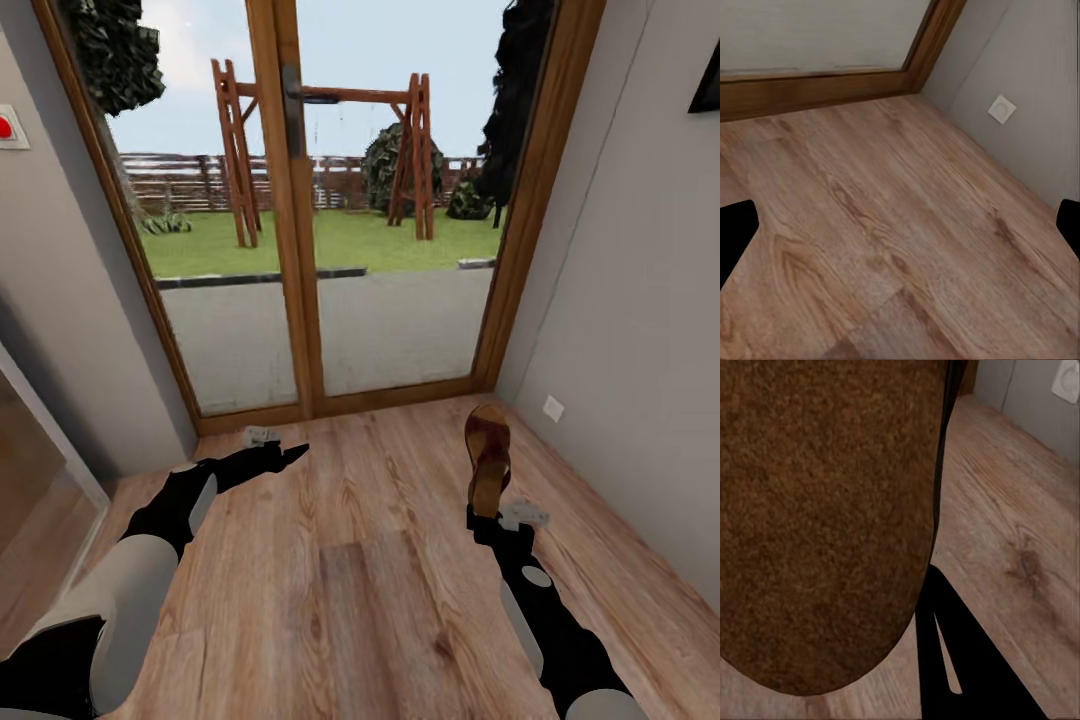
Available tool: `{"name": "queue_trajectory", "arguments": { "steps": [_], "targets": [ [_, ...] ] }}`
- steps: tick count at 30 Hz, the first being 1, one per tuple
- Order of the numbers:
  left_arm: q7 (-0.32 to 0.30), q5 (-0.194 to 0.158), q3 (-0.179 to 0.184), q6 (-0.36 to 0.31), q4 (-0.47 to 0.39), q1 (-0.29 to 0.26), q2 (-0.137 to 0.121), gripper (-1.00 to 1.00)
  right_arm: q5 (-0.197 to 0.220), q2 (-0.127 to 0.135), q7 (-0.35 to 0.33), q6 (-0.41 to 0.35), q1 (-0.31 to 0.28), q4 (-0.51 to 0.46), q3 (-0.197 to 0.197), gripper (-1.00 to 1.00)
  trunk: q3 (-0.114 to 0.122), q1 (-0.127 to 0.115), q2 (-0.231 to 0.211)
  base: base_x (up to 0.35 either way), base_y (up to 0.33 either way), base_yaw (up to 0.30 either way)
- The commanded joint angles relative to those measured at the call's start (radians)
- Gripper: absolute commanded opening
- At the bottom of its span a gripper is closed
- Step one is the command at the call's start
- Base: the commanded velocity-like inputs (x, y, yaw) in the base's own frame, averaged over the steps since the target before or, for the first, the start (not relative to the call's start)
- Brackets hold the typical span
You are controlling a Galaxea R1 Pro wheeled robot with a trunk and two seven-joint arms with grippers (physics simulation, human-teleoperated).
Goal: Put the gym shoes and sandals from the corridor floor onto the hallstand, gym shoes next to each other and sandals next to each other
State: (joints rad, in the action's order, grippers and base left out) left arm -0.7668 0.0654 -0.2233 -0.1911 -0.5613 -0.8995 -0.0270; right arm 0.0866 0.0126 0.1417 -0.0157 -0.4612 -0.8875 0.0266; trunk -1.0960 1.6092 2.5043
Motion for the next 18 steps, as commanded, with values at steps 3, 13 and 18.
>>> {"name": "queue_trajectory", "arguments": {
  "steps": [3,13,18],
  "targets": [
    [-0.008,0.007,-0.007,-0.008,-0.002,0.000,0.001,1.00,0.012,0.000,0.004,-0.001,-0.001,-0.001,-0.002,-1.00,-0.001,0.000,0.000,0.000,0.000,-0.252],
    [-0.008,0.007,-0.008,-0.008,-0.002,0.000,0.001,1.00,0.013,0.000,0.004,-0.001,-0.001,0.001,-0.002,-1.00,-0.001,0.000,0.000,0.000,0.000,-0.252],
    [-0.008,0.007,-0.007,-0.008,-0.002,0.000,0.001,1.00,0.012,0.001,0.004,-0.001,-0.001,0.001,-0.002,-1.00,-0.001,0.000,0.000,0.000,0.000,-0.252]
  ]
}}
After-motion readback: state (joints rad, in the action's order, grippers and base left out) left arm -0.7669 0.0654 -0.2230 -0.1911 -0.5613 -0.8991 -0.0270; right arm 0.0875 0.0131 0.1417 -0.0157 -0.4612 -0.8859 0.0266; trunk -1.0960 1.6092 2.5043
